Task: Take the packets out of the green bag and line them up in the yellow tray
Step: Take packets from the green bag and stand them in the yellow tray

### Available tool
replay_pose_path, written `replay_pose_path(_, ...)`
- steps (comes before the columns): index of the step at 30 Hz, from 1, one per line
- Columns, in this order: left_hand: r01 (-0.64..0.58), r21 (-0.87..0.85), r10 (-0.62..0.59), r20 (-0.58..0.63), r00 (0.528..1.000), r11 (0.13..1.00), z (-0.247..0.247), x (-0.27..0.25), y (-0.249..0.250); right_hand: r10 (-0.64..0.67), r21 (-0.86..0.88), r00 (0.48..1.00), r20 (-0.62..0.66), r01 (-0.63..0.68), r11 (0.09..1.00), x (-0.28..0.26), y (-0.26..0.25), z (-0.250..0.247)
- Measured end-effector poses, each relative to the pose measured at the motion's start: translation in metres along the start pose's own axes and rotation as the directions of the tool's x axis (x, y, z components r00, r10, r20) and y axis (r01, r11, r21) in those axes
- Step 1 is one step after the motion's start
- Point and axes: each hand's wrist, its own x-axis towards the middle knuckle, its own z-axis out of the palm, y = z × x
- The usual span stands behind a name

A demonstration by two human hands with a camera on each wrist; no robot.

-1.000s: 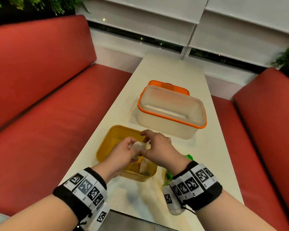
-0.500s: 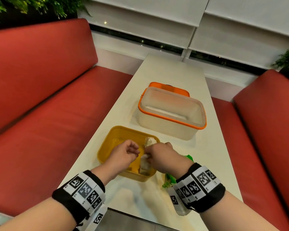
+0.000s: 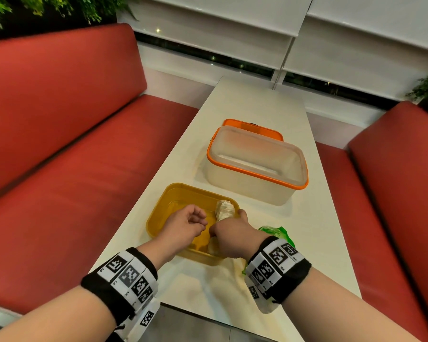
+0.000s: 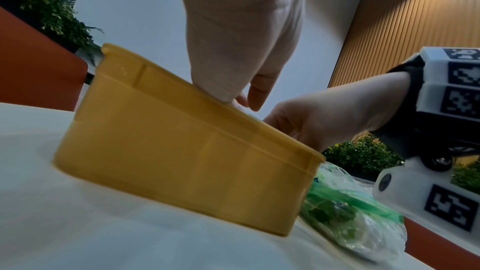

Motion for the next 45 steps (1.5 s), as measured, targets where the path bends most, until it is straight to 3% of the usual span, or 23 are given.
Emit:
replay_pose_path(8, 0.012, -0.009, -0.012, -0.002, 1.000, 1.000, -0.001, 0.001, -0.001, -0.023, -0.120, 1.000, 0.018, 0.025, 0.992, 0.009, -0.005, 0.003)
replay_pose_path(14, 0.016, -0.027, -0.016, -0.006, 1.000, 0.999, -0.001, 0.003, -0.003, 0.023, -0.071, 0.999, 0.024, -0.021, 0.997, 0.014, -0.008, 0.005)
replay_pose_path(28, 0.022, -0.039, -0.021, 0.017, 1.000, 0.999, -0.001, 0.005, -0.006, 0.160, -0.041, 0.973, -0.167, -0.169, 0.985, 0.017, -0.012, 0.018)
replay_pose_path(36, 0.033, -0.031, -0.032, 0.037, 0.999, 0.999, -0.002, 0.003, -0.003, 0.158, -0.015, 0.965, -0.209, -0.165, 0.986, 0.014, -0.009, 0.018)
replay_pose_path(39, 0.041, -0.051, -0.040, 0.032, 0.999, 0.998, -0.003, 0.003, 0.000, 0.157, 0.070, 0.967, -0.202, -0.145, 0.987, 0.010, 0.002, 0.010)
replay_pose_path(41, 0.042, -0.050, -0.041, 0.031, 0.999, 0.998, -0.004, 0.003, 0.002, 0.199, 0.221, 0.956, -0.216, -0.150, 0.964, 0.003, 0.014, 0.001)
replay_pose_path(45, 0.076, 0.029, -0.076, 0.016, 0.997, 0.997, -0.004, 0.009, 0.003, 0.342, 0.479, 0.870, -0.356, -0.144, 0.866, -0.016, 0.044, -0.003)
